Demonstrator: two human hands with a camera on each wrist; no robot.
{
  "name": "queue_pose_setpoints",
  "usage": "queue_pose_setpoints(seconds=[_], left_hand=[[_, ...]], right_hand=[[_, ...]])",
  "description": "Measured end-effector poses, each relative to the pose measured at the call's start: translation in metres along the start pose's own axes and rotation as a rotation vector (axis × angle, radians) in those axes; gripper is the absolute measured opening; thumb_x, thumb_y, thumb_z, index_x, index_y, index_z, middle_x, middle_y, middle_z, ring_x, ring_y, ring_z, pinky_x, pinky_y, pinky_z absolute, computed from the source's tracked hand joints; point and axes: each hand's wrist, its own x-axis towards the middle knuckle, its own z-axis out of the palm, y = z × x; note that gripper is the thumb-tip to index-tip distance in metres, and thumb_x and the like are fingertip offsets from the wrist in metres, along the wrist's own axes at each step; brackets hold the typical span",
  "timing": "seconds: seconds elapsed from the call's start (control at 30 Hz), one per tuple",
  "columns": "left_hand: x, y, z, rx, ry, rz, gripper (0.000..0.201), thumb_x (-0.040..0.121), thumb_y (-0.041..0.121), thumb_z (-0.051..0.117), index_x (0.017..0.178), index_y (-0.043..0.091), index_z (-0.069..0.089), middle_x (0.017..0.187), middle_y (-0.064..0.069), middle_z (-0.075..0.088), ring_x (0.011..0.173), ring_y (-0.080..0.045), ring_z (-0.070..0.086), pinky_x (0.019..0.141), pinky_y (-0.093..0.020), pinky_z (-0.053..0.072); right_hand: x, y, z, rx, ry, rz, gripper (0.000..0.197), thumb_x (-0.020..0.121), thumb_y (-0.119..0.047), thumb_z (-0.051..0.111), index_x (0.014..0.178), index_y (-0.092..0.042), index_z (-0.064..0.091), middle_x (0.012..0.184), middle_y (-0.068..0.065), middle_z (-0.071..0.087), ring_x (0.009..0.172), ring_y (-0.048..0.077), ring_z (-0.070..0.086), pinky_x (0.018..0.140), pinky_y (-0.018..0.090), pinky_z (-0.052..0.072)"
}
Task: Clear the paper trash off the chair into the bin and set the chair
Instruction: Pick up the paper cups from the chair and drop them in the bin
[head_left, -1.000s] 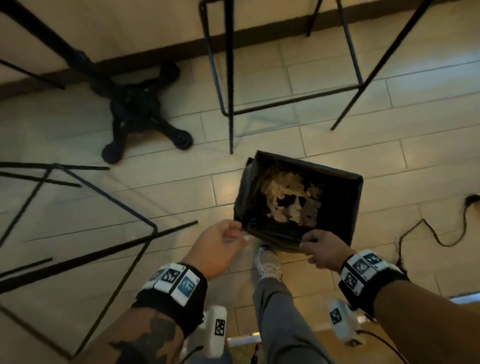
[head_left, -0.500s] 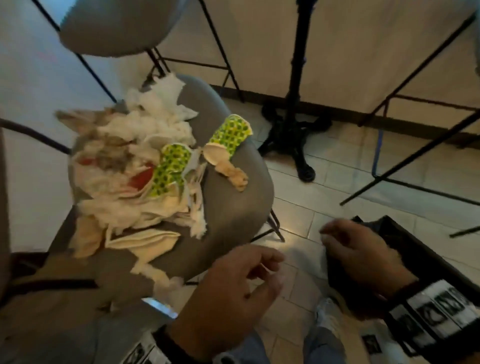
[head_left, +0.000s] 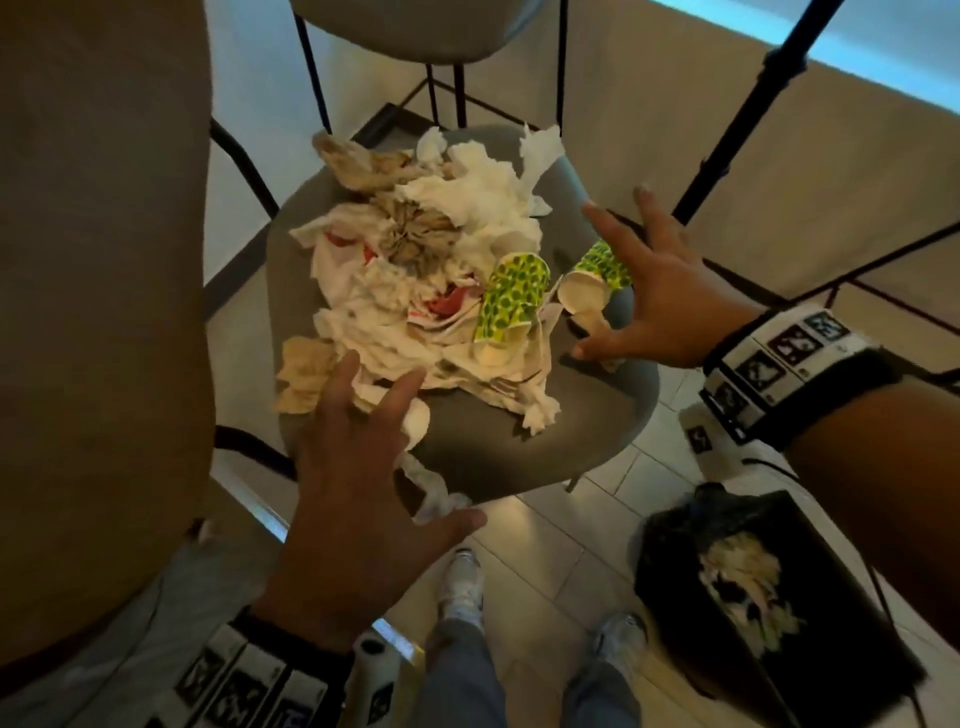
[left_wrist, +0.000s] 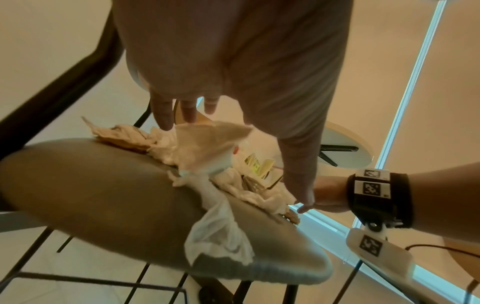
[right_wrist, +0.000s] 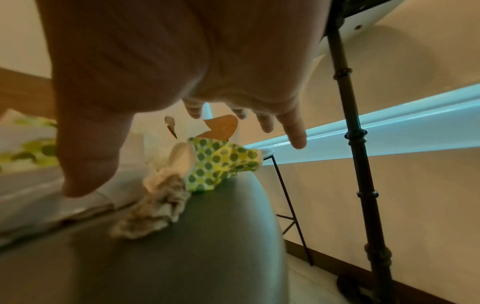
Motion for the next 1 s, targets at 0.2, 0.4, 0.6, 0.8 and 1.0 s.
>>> queue_pose_setpoints(seconds=[0.2, 0.4, 0.6, 0.8, 1.0], left_hand=[[0.001, -0.017, 0.021, 0.007, -0.008, -0.047, 0.112, 0.057, 0.049, 0.096, 0.154, 0.031, 0.041, 0.170, -0.011, 0.013, 0.153, -0.030, 0.016, 0.106, -0.057, 0.039], [0.009, -0.030, 0.026, -0.056, 0.046, -0.074, 0.084, 0.068, 0.028, 0.095, 0.142, 0.020, 0.055, 0.166, -0.009, 0.021, 0.149, -0.034, 0.032, 0.096, -0.057, 0.056], [0.013, -0.033, 0.029, -0.076, 0.067, -0.035, 0.070, 0.075, 0.013, 0.090, 0.137, 0.018, 0.058, 0.161, -0.009, 0.029, 0.147, -0.033, 0.035, 0.104, -0.043, 0.051], [0.016, -0.026, 0.027, -0.069, 0.090, -0.060, 0.057, 0.080, 0.009, 0.084, 0.130, 0.017, 0.059, 0.154, -0.011, 0.038, 0.142, -0.031, 0.039, 0.106, -0.035, 0.040], [0.009, -0.019, 0.018, -0.121, 0.147, -0.037, 0.056, 0.080, 0.009, 0.084, 0.128, 0.018, 0.058, 0.151, -0.015, 0.040, 0.138, -0.020, 0.039, 0.103, -0.009, 0.039]], right_hand=[[0.001, 0.008, 0.027, -0.037, 0.071, -0.036, 0.089, 0.082, -0.056, 0.070, 0.153, -0.050, 0.017, 0.163, 0.008, 0.013, 0.144, 0.047, 0.027, 0.111, 0.061, 0.036], [-0.005, 0.008, 0.042, -0.065, 0.269, -0.080, 0.066, 0.088, -0.048, 0.068, 0.144, -0.030, 0.040, 0.141, 0.014, 0.039, 0.110, 0.032, 0.058, 0.082, 0.032, 0.046], [-0.009, 0.009, 0.044, -0.021, 0.284, -0.029, 0.063, 0.087, -0.046, 0.070, 0.142, -0.030, 0.043, 0.140, 0.011, 0.042, 0.108, 0.029, 0.058, 0.079, 0.031, 0.044], [-0.015, 0.018, 0.047, 0.107, 0.335, 0.058, 0.061, 0.086, -0.046, 0.073, 0.138, -0.031, 0.046, 0.135, 0.010, 0.044, 0.105, 0.023, 0.053, 0.079, 0.031, 0.040], [-0.029, 0.025, 0.048, 0.220, 0.364, 0.111, 0.059, 0.085, -0.044, 0.074, 0.136, -0.032, 0.046, 0.133, 0.009, 0.044, 0.107, 0.019, 0.048, 0.084, 0.030, 0.042]])
